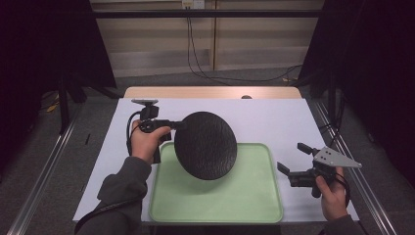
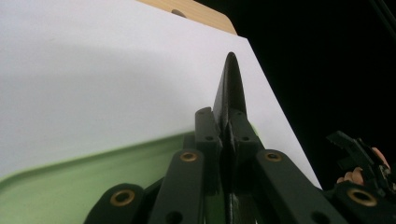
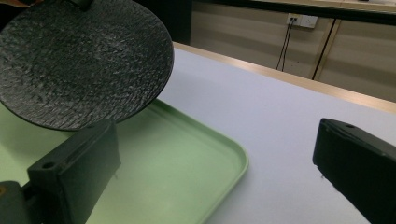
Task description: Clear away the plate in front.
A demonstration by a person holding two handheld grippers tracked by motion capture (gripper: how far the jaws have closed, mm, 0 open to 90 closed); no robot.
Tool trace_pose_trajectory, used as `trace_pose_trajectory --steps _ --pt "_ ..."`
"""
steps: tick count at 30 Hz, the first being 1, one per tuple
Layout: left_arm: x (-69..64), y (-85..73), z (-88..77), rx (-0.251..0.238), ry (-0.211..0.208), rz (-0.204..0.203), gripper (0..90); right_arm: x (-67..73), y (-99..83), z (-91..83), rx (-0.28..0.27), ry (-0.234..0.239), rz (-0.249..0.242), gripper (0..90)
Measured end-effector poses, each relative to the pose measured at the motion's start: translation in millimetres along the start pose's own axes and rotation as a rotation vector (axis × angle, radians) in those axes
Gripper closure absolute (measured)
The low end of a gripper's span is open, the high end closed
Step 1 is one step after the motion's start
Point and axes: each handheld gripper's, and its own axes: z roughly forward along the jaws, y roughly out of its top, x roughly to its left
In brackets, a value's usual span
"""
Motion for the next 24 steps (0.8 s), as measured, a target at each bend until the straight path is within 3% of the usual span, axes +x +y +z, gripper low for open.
trace_pose_trajectory --steps 14,24 --pt "-8.8 -18.8 4.8 0.033 -0.008 0.041 85.0 0.7 -0.8 0.9 0.007 -0.001 -0.005 0.3" --pt "-14.8 -29.8 12.5 0.066 -0.038 0.057 85.0 0.0 -0.7 0.5 0.005 0.003 -0.004 0.4"
